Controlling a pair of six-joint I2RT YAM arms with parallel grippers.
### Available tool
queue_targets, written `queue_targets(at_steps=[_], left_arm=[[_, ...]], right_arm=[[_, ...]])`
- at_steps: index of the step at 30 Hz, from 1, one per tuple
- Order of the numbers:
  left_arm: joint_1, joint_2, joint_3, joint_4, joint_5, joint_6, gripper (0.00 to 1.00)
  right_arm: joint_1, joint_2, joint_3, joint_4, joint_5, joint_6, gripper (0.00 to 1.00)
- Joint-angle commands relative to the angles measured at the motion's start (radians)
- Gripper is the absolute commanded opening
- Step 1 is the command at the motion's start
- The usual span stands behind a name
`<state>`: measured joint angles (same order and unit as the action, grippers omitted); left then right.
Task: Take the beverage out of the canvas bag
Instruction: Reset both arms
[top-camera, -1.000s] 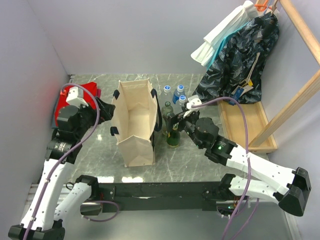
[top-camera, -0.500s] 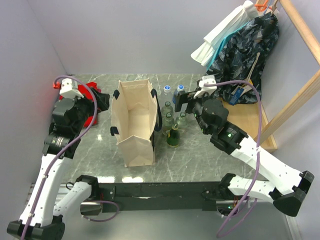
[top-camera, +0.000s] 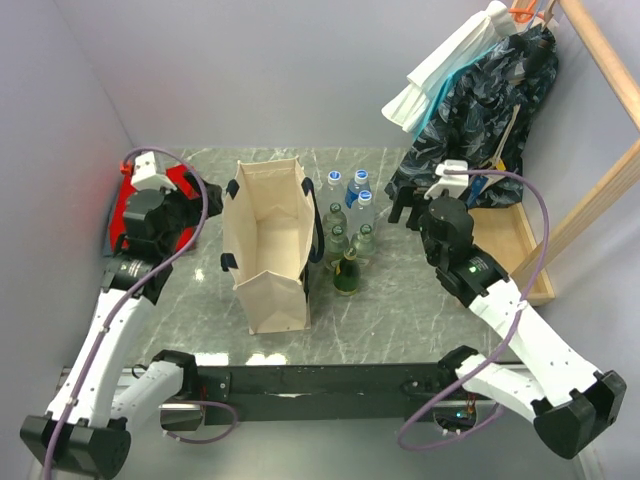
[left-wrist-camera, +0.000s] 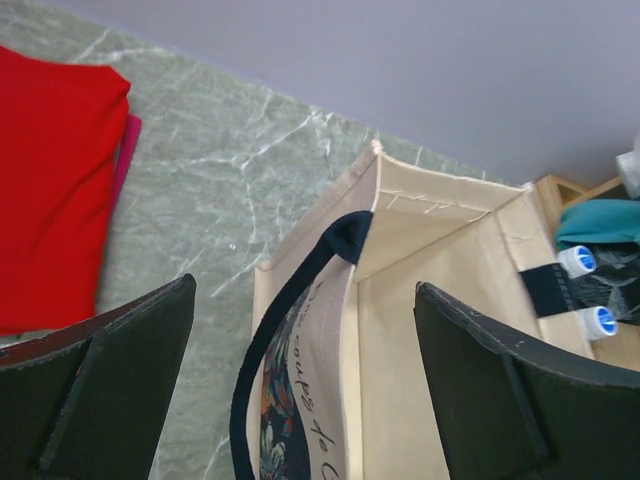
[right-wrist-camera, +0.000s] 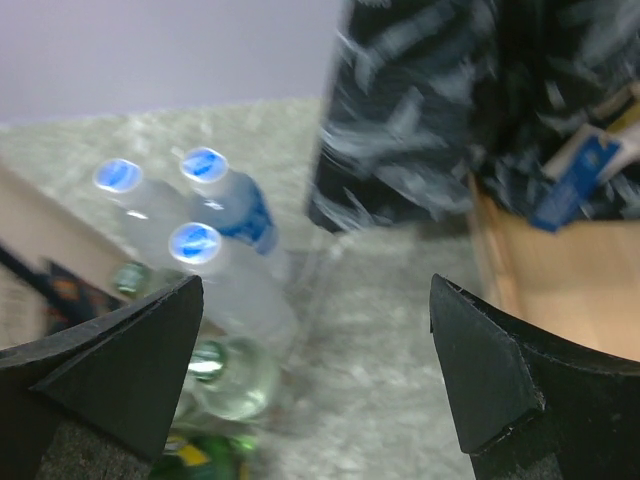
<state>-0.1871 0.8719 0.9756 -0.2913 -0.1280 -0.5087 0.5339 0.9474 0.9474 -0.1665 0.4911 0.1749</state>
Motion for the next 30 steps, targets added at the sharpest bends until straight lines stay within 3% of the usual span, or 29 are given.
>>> queue_targets(at_steps=[1,9,17,30], left_arm=[[-0.003,0.018,-0.032,0.090,0.022,-0.010,0.96],[-0.003,0.050,-0.003,0.084,-0.001,0.042,0.96],[-0.003,0.064,-0.025,0.139,0.005,0.042,0.96],[-0.003,0.114,0.011,0.135,0.011,0.072,0.96]], right_arm=[[-0.075,-0.021,-0.065,0.008,-0.025,0.028,1.00],[-0.253,-0.076,-0.142,0.039,-0.155,0.078,1.00],[-0.259,-0.142,-0.262,0.094,-0.103,0.071,1.00],[-0.261,-0.144,-0.269,0.117,-0.135,0.052,1.00]])
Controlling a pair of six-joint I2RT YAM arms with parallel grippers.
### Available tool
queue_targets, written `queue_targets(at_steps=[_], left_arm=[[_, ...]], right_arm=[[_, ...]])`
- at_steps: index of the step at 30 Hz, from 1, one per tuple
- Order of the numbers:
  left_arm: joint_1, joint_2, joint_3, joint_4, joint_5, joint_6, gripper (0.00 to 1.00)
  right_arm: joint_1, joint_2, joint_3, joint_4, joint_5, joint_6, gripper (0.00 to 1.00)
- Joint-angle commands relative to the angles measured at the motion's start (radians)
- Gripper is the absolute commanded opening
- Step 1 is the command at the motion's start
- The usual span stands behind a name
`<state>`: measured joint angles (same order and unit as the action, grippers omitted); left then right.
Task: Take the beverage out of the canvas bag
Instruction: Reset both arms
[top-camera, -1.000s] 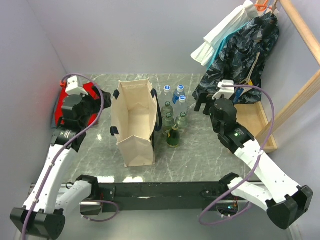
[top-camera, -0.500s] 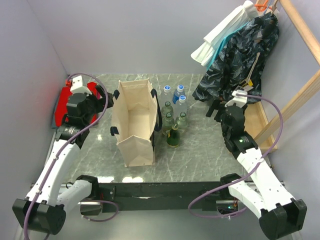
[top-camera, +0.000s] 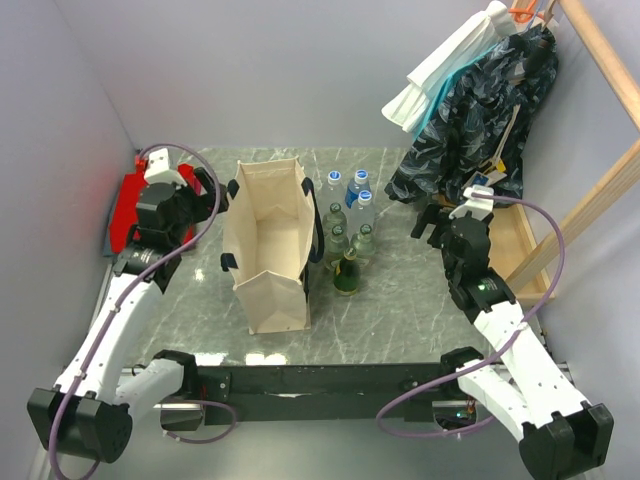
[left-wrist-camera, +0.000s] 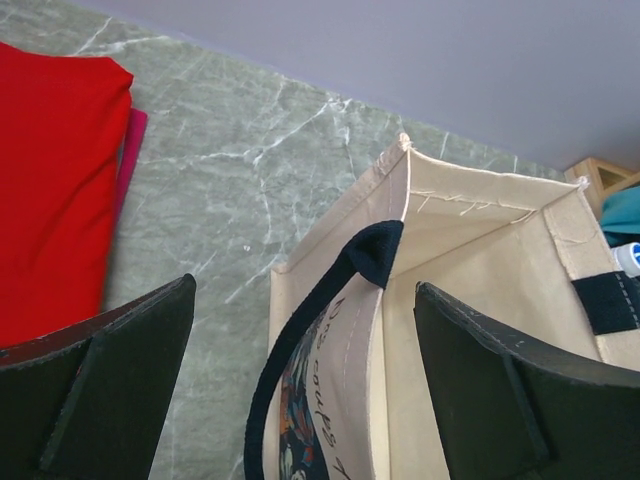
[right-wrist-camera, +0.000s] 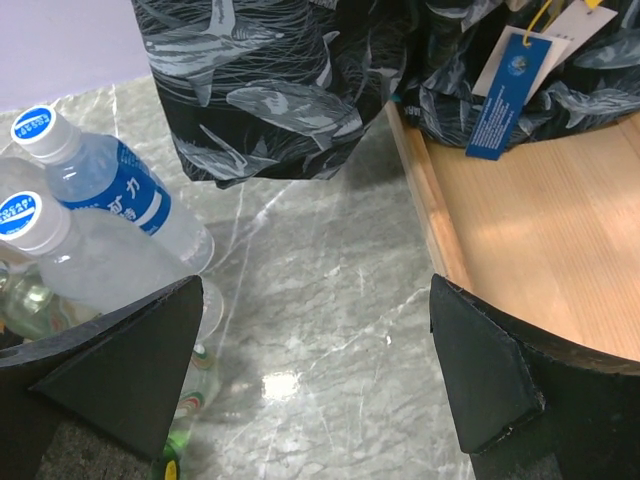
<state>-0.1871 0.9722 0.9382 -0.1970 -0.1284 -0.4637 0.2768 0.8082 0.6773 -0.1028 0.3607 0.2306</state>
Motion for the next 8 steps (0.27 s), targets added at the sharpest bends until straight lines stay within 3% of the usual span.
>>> queue_targets(at_steps=[1,8], left_arm=[[-0.003,0.016,0.051,0.038,0.012,0.026,0.96],[-0.003,0.034,0.044,0.057,0.003,0.037,0.96]], right_arm=[[-0.004,-0.001,-0.001,0.055,-0.008,-0.005,1.00],[-0.005,0.020,-0.002,0.066,-0.003,-0.014,1.00]])
